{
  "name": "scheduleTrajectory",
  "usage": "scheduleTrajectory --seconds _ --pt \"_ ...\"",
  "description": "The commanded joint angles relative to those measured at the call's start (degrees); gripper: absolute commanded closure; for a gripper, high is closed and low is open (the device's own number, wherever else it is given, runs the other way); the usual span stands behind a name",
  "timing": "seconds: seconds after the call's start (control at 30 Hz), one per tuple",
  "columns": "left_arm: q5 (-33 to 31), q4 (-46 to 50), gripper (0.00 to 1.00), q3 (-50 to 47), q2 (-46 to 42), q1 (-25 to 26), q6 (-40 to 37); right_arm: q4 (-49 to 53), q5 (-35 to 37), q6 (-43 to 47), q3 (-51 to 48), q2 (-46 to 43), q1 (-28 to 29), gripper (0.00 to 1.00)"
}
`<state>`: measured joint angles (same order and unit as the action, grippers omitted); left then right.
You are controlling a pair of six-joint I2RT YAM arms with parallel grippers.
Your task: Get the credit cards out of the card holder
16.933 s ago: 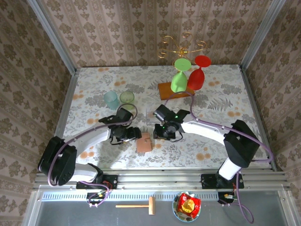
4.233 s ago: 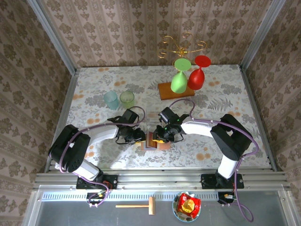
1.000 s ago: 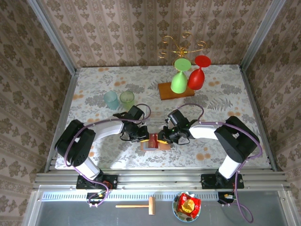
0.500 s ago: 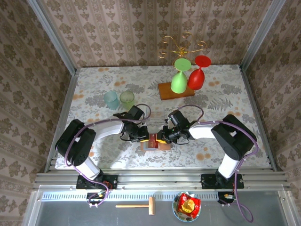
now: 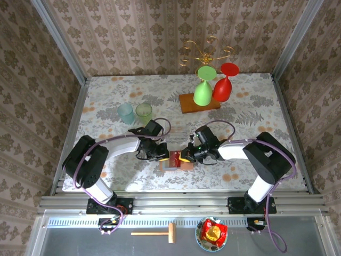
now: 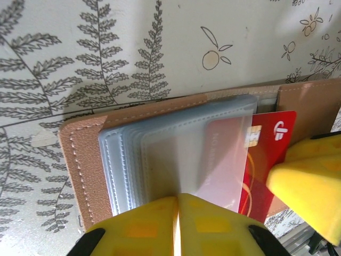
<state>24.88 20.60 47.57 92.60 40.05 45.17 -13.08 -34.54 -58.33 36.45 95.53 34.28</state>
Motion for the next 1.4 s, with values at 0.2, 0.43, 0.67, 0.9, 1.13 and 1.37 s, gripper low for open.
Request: scheduleTrajectory --seconds 0.2,0.43,0.67,0.9,1.13,1.37 --pt "-1.4 3.1 0.89 -2.1 -0.1 -0.4 -1.0 11.2 3.8 5.0 -0.9 -7.3 -1.6 0.98" --pt "-1.2 2.5 0.89 -2.2 0.2 -0.4 -1.0 21.8 7.1 10.3 3.5 -8.8 -1.7 0.99" --pt "-1.2 2.5 0.89 -2.0 0.3 -0.4 -1.0 22.7 6.5 10.8 6.2 -6.7 -1.1 0.99" --pt "-1.0 2.1 0.89 -2.1 0.5 -0.4 -0.7 21.4 5.9 7.8 7.1 -5.1 1.1 0.91" --pt "-1.0 2.2 0.89 -1.9 0.7 -0.3 -0.7 21.5 7.9 3.9 6.4 -5.9 1.6 0.92" --pt "-0.9 2.2 0.89 -2.0 0.8 -0.4 -0.7 19.8 5.6 3.0 6.5 -4.8 1.8 0.89"
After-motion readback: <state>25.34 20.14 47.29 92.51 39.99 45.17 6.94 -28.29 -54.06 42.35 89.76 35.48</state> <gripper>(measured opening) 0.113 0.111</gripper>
